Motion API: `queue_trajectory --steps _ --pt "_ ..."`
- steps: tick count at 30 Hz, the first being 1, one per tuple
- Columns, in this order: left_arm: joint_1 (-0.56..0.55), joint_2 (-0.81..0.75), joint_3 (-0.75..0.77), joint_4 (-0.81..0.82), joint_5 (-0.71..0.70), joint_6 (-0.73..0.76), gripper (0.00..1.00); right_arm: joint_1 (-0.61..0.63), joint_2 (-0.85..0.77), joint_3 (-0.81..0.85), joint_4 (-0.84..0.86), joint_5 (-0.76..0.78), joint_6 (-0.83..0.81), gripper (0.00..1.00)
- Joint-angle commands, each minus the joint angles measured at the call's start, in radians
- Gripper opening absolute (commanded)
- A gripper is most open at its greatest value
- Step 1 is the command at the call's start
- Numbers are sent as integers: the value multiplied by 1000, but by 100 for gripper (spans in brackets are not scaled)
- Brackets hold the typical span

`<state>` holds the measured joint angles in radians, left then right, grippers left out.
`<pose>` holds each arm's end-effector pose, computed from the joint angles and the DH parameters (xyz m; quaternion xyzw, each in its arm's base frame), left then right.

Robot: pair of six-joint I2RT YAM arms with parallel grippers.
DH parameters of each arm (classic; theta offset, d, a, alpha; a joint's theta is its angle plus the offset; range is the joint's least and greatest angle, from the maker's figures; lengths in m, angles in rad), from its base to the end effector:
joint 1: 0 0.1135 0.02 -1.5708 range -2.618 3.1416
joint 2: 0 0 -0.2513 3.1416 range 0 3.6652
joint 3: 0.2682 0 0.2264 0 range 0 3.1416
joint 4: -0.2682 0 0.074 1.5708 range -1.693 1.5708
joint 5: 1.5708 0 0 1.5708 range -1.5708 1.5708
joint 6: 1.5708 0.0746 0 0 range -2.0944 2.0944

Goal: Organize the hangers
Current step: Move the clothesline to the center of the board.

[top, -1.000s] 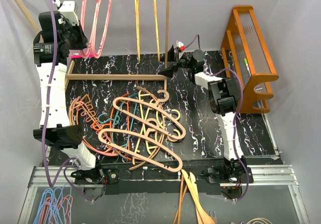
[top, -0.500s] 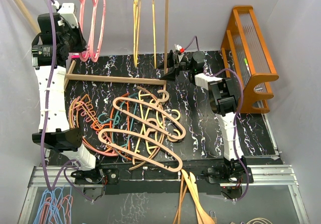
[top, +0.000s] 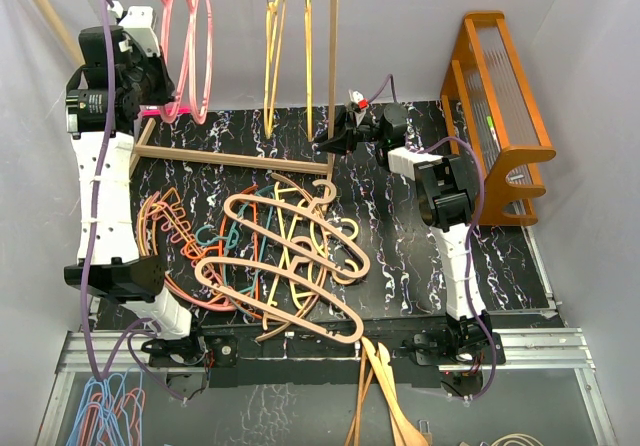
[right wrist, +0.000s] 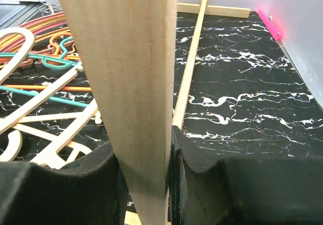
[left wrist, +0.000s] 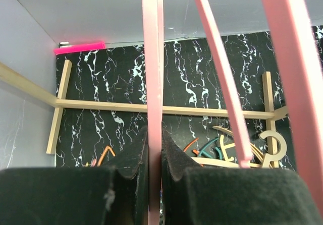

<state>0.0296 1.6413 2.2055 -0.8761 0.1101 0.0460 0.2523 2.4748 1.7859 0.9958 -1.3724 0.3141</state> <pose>0.3312 0.0016 0.4861 0.0390 0.8068 -0.0222 0.5891 0.4743 0.1978 0.2033 -0.4969 0.4726 0.5338 0.4948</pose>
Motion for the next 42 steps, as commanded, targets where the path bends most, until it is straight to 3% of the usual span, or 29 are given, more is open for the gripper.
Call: queue_trajectory --steps 1,8,17,29,37,42 --pt "-34 -53 -4 -39 -16 10 0 -5 2 35 59 -37 34 8" --pt "-62 -55 5 -50 -38 19 0 -9 57 124 64 -341 81 8" --pt "-94 -81 11 -62 -111 24 0 -35 55 132 19 -347 54 8" --pt "-94 -95 13 -87 -279 104 0 -19 -119 -149 73 -350 16 8" --pt "-94 18 122 -71 -246 101 0 10 -172 -206 83 -350 5 8" --pt "-88 49 102 -67 -235 118 0 30 -176 -198 86 -350 2 8"
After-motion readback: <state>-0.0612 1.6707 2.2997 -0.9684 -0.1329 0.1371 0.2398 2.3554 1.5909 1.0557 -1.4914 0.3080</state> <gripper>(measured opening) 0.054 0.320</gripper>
